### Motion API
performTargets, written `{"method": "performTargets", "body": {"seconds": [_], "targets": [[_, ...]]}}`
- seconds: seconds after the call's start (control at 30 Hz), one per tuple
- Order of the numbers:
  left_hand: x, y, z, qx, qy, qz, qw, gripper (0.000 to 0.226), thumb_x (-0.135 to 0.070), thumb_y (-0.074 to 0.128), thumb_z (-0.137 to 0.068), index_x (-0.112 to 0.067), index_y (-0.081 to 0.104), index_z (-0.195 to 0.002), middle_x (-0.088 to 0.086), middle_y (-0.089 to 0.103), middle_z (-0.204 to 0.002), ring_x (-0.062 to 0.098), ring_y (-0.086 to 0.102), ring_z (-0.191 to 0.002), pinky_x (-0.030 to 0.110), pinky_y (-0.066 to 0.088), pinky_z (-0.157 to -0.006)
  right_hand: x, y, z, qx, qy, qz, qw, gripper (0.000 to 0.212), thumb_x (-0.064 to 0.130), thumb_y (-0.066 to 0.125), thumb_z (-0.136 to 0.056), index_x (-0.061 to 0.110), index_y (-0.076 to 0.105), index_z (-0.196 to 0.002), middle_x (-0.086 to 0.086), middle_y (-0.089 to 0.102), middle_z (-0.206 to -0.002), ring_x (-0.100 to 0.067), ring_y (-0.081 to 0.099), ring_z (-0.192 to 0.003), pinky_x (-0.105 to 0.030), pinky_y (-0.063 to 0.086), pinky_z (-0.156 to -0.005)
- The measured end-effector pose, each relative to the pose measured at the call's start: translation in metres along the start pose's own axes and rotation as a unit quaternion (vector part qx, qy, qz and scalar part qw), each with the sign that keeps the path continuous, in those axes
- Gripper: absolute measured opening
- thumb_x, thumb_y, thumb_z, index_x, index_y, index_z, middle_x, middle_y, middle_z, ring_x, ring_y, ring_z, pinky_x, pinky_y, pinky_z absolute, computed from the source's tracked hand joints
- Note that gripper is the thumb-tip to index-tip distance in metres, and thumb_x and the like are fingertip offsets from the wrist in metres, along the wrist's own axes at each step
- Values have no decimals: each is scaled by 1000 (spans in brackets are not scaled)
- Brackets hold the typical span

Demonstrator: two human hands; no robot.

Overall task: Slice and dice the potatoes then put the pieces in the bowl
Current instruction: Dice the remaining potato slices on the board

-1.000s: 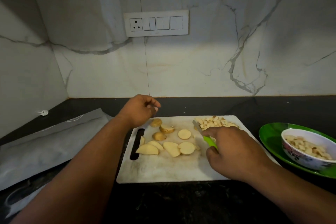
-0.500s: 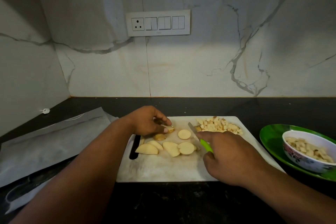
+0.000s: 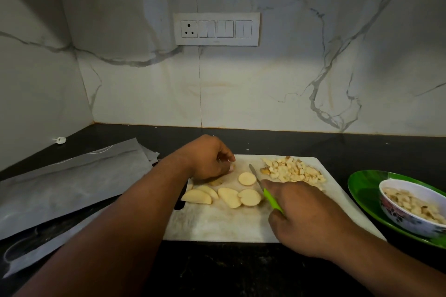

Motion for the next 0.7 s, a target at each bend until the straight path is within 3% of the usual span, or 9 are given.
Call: {"method": "performTargets", "body": {"seconds": [0.1, 0.23, 0.33, 0.5, 0.57, 0.63, 0.7], "targets": [[-1, 1, -3, -40, 14, -8, 999, 23, -33, 63, -100, -28, 78, -117, -11, 76, -113, 4, 67, -96, 30, 57, -94, 18, 5, 6, 0, -24, 11, 1000, 73, 34, 48, -89, 34, 20, -156, 6, 62, -104, -10, 52, -82, -27, 50, -73], [-1, 4, -7, -88, 10, 3, 996, 32, -25, 51, -105, -24, 74, -126, -8, 72, -128, 8, 65, -113, 27, 51, -102, 40, 10, 9, 26, -60, 35, 997, 74, 34, 47, -91, 34, 13, -157, 3, 48, -85, -14, 44, -74, -28, 40, -66], [0, 3, -9, -93, 8, 9, 996, 31, -26, 51, -106, -24, 73, -128, -7, 72, -129, 10, 64, -116, 30, 50, -104, 37, 11, 7, 10, -64, 19, 998, 73, 35, 48, -90, 36, 15, -156, 4, 58, -92, -12, 45, -73, -26, 39, -63], [1, 5, -11, -87, 6, 34, 996, 30, -31, 56, -107, -30, 69, -133, -6, 69, -134, 11, 63, -119, 34, 51, -107, 12, -1, 4, -43, -1, 12, 999, 75, 40, 49, -86, 38, 19, -155, 9, 64, -102, -5, 55, -77, -24, 51, -70], [0, 4, -9, -93, 10, 47, 995, 34, -28, 54, -108, -33, 64, -140, -2, 68, -134, 9, 63, -112, 25, 50, -97, 3, -4, 4, -45, 21, 26, 998, 72, 40, 50, -85, 36, 27, -153, 9, 66, -113, -8, 60, -89, -26, 53, -77], [0, 4, -9, -112, 13, 61, 992, 38, -24, 53, -108, -34, 60, -144, 0, 70, -123, 8, 62, -95, 11, 43, -76, 4, -3, 4, -20, 19, 32, 999, 71, 40, 50, -86, 34, 29, -153, 7, 64, -118, -11, 61, -99, -28, 54, -83], [0, 3, -7, -141, 9, 88, 986, 40, -22, 55, -107, -35, 60, -144, -7, 64, -105, 8, 62, -89, 10, 40, -71, 16, 2, 6, 22, -12, 18, 1000, 72, 39, 49, -87, 36, 22, -154, 6, 63, -106, -12, 58, -91, -30, 54, -81]]}}
Point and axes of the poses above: each hand's wrist, its own z-axis away from the middle knuckle, its own y-axis out of the palm, x = y × z, the point moved 2 cm from there along -z, towards the middle knuckle
